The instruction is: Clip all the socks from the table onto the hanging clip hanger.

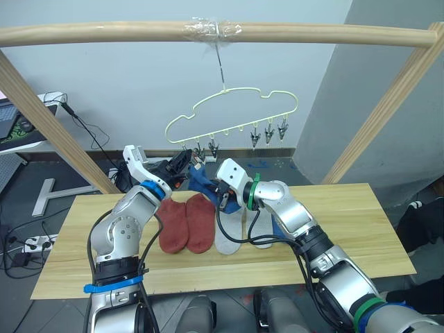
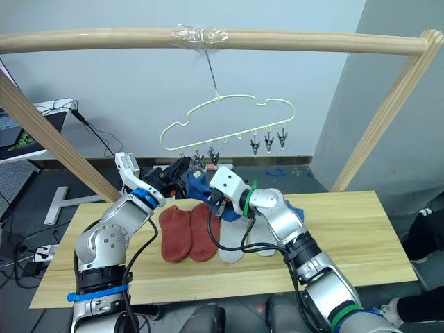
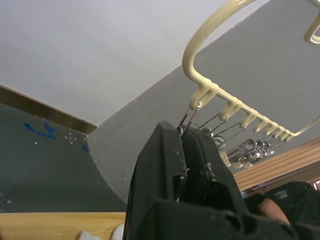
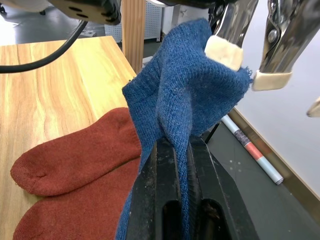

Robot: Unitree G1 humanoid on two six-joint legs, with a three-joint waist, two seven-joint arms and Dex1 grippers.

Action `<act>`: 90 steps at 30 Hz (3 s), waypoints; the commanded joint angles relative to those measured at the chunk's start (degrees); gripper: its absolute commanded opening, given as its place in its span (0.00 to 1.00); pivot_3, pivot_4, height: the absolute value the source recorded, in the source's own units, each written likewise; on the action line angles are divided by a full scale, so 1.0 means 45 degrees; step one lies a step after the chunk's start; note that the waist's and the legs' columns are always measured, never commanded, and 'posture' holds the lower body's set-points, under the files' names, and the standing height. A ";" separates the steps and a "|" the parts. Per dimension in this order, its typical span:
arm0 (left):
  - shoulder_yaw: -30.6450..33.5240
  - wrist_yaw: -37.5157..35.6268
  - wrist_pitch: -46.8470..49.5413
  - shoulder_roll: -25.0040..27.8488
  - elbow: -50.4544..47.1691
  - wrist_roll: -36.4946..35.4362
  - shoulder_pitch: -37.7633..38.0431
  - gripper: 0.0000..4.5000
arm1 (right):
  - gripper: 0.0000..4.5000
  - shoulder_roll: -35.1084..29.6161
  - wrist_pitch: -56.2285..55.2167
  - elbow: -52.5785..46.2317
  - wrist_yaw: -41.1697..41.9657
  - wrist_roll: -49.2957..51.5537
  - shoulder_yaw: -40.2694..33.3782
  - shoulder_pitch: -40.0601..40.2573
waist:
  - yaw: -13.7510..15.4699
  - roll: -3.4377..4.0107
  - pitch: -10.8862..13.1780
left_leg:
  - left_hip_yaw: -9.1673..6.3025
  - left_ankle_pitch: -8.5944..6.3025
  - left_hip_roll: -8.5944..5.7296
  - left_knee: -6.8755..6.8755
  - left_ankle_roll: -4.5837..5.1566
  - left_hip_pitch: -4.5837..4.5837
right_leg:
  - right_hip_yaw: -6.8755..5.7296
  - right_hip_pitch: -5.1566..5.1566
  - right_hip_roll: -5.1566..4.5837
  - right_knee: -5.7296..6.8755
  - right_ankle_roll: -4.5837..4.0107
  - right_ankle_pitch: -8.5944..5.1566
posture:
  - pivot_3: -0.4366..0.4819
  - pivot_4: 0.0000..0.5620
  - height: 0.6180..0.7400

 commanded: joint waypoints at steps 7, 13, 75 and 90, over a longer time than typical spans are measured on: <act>0.0093 -0.0062 -0.0120 0.0132 -0.0363 -0.0071 0.0193 0.64 | 0.00 0.0271 -0.0205 -0.0524 0.0012 0.0175 -0.0136 -0.0109 | 0.0023 0.0001 0.0001 | -0.0006 -0.0002 -0.0001 -0.0001 -0.0003 -0.0016 | -0.0004 -0.0013 0.0000 0.0000 -0.0027 0.0016 | 0.53 0.33 1.00; 0.0371 -0.0200 -0.0342 0.0318 -0.0433 -0.0128 0.0294 1.00 | 0.00 0.0610 0.0171 -0.0958 0.0214 0.0528 -0.0149 0.0043 | 0.0021 0.0001 0.0002 | -0.0005 -0.0002 0.0000 -0.0003 -0.0004 -0.0017 | -0.0004 -0.0019 0.0000 0.0002 -0.0026 0.0015 | 0.53 0.33 1.00; -0.3169 0.0517 -0.7634 -0.1002 0.3711 0.6984 -0.1485 0.47 | 1.00 -0.3815 0.5638 -0.9428 -0.0289 0.5970 -0.4284 0.1976 | 0.0320 0.0001 0.0004 | 0.0053 -0.0005 -0.0014 0.0038 -0.0003 -0.0127 | -0.0043 -0.0084 -0.0003 -0.0003 -0.0052 0.0033 | 0.44 0.27 1.00; -0.3194 0.0800 -0.8320 -0.1219 0.4187 0.7332 -0.1938 0.47 | 1.00 -0.4094 0.5537 -0.9344 -0.0494 0.6221 -0.4318 0.1841 | 0.0293 0.0000 0.0003 | 0.0065 -0.0004 -0.0011 0.0043 -0.0003 -0.0125 | -0.0039 -0.0085 -0.0002 0.0008 -0.0057 0.0037 | 0.44 0.28 1.00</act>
